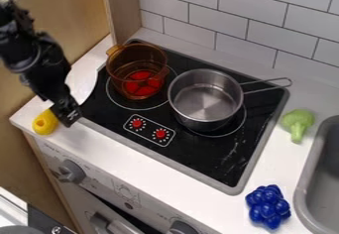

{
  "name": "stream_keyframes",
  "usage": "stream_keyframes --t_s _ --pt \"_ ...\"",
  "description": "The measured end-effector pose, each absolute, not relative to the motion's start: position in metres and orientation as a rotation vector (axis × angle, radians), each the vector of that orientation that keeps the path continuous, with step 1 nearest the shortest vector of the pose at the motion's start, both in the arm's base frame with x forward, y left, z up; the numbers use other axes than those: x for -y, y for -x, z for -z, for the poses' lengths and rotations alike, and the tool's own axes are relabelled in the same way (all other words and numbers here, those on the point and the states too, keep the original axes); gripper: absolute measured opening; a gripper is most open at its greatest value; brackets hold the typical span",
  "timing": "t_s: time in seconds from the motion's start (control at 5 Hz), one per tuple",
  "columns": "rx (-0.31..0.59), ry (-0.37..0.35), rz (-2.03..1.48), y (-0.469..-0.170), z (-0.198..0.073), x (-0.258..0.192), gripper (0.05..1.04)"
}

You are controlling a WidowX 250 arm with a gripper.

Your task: Moved the yellow knife into the translucent pot on the left burner

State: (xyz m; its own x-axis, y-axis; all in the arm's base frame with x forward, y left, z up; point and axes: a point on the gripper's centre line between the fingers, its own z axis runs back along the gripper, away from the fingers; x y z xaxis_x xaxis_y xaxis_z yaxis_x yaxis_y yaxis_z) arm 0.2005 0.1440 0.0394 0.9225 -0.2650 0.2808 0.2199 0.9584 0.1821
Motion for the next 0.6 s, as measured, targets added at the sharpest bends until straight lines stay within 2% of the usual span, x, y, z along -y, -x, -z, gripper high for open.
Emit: stream_keyframes --t_s 0.6 --pt "0.374 -0.166 0.283 -0.191 -0.014 -0.166 0.999"
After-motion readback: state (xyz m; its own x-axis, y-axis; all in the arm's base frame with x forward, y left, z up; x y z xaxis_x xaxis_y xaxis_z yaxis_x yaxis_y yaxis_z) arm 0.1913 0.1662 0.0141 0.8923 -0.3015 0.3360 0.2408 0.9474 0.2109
